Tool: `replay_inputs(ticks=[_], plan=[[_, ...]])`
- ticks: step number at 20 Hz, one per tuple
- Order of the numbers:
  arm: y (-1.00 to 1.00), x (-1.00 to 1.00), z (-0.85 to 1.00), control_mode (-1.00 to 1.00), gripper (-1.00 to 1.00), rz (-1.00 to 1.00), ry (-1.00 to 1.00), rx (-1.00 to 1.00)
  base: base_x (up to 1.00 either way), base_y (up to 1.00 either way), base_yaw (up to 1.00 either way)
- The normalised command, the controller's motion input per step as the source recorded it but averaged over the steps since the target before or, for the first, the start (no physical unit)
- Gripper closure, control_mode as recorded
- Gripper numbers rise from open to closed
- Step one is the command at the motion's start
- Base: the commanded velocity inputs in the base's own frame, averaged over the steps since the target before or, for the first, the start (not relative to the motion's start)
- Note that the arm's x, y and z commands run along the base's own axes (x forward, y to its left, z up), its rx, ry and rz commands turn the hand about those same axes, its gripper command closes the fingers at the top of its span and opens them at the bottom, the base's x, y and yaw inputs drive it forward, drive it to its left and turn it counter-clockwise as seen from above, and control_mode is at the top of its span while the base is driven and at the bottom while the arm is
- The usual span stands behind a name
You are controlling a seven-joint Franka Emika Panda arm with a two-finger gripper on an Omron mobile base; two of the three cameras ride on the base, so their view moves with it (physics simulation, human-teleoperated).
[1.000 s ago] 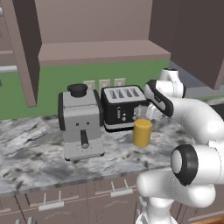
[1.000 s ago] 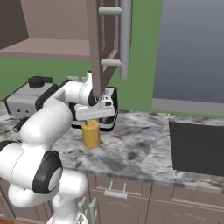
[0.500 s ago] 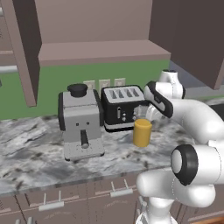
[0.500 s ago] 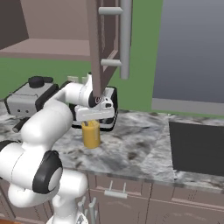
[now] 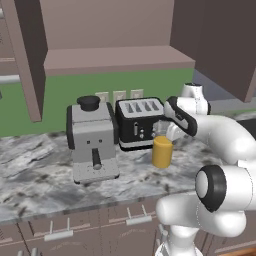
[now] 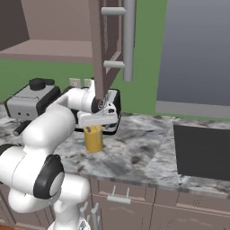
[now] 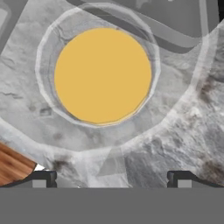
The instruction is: There is a tray on the dining counter. Grab the cup, mug, and pitcher and place them on the tray. The pitcher may be placed next to the tray if it cannot fit the tray.
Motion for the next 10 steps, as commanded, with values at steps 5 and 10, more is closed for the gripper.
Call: replay_inputs(ticks=[5,10], plan=[[0.00,0.00,-0.11,-1.00,-1.00,0.00,0.01,0.00,0.00,0.00,0.00],[0.00,0.00,-0.10,-1.00,-1.00,0.00,0.01,0.00,0.00,0.00,0.00]])
